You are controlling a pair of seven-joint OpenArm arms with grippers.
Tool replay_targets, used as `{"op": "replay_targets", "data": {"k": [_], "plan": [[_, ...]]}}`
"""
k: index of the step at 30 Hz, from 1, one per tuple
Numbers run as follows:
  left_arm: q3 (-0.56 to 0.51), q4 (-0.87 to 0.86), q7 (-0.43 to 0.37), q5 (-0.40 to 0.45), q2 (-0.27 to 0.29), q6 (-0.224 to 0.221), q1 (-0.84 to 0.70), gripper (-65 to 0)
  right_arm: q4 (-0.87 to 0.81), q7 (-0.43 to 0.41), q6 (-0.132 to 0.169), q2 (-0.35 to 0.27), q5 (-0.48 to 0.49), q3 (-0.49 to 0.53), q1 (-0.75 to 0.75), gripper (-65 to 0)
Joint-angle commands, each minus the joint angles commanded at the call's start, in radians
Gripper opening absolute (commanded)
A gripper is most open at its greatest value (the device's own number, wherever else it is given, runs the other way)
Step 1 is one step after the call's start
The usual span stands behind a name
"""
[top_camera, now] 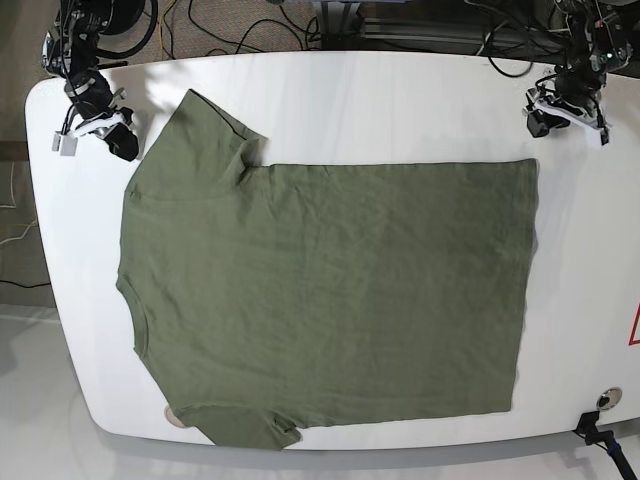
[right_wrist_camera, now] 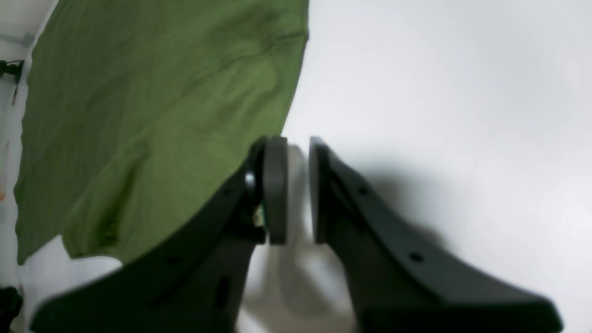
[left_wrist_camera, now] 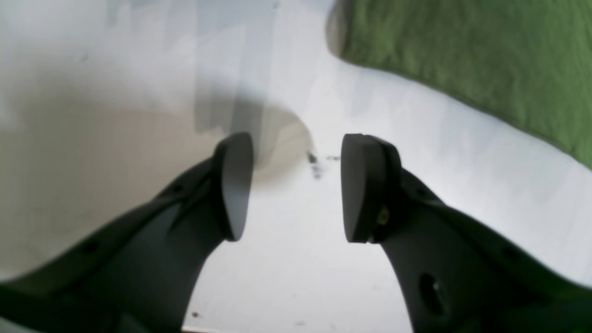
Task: Fold the T-shirt properly
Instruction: 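Grasp the shirt's shoulder corners with both grippers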
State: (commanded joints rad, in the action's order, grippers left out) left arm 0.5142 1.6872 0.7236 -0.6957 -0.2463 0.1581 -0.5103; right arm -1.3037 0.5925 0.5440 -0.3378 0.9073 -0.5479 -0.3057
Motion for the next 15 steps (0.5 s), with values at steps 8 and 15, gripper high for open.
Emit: {"op": "replay_targets", "data": {"k": [8, 15], "plan": [[0.002, -0.008, 0.013, 0.011, 0.0, -0.003, 0.083, -35.9, -0.054, 0.021, -0.008, -0.001, -0.006, 0.052, -0.005, -43.9], [0.003, -0.035, 0.022, 0.014, 0.0, -0.003, 0.148, -36.1, -0.064, 0.033, -0.01, 0.04, -0.012, 0.052, -0.003, -39.8]]}}
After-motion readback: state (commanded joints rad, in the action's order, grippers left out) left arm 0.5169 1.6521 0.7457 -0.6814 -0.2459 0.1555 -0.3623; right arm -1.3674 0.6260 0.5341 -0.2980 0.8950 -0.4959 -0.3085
